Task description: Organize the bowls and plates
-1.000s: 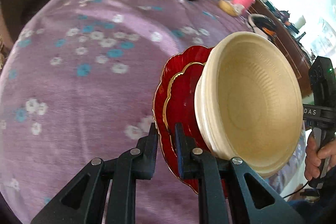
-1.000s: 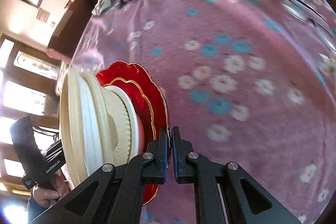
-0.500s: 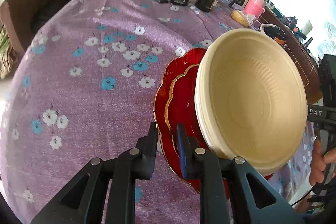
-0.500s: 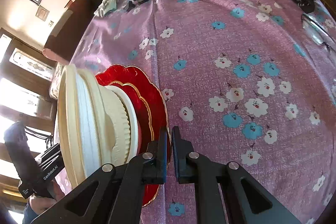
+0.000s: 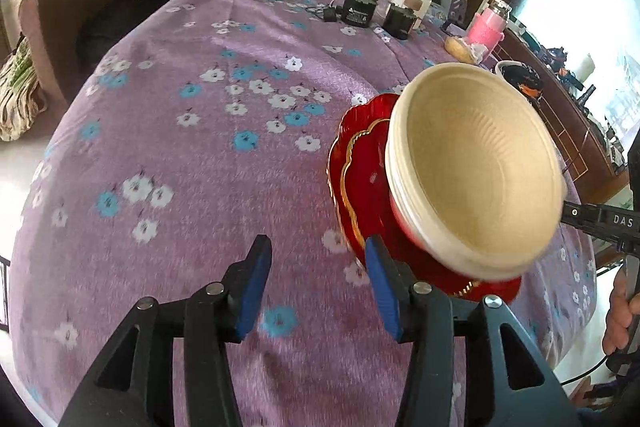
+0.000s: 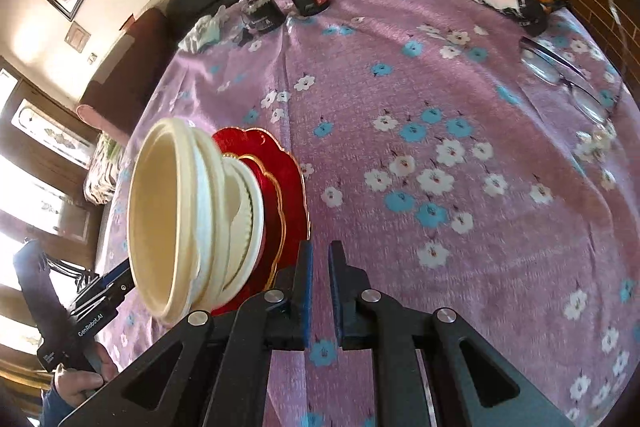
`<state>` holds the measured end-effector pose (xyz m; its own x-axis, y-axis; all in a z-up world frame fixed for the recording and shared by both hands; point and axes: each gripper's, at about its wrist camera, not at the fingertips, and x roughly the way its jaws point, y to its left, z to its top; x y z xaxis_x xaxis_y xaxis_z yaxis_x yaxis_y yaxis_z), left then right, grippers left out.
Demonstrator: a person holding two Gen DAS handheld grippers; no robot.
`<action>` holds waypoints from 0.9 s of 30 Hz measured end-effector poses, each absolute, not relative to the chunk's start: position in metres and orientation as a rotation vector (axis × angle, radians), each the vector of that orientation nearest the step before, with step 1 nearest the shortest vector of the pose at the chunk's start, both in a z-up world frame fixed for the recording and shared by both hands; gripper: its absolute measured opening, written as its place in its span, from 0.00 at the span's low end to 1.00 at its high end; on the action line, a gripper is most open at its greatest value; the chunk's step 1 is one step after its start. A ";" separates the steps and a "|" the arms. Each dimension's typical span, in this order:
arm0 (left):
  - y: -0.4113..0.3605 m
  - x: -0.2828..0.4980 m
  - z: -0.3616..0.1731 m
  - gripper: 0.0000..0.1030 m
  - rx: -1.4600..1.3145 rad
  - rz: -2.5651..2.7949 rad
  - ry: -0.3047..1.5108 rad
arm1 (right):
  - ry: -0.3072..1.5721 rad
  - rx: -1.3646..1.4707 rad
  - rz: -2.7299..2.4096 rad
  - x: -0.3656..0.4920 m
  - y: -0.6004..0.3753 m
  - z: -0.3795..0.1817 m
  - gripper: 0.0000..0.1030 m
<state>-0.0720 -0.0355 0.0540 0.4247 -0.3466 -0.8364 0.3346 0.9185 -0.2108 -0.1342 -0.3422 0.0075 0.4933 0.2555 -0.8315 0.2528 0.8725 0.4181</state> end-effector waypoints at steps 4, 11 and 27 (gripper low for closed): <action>-0.029 -0.093 0.066 0.58 -0.010 -0.407 1.007 | 1.044 0.486 0.021 -0.153 -0.328 0.018 0.13; -0.021 -0.127 0.092 0.77 0.005 -0.366 0.902 | 0.993 0.363 0.100 -0.176 -0.294 0.034 0.39; -0.016 -0.177 0.117 0.96 0.103 -0.217 0.797 | 0.902 0.270 0.245 -0.183 -0.255 0.056 0.62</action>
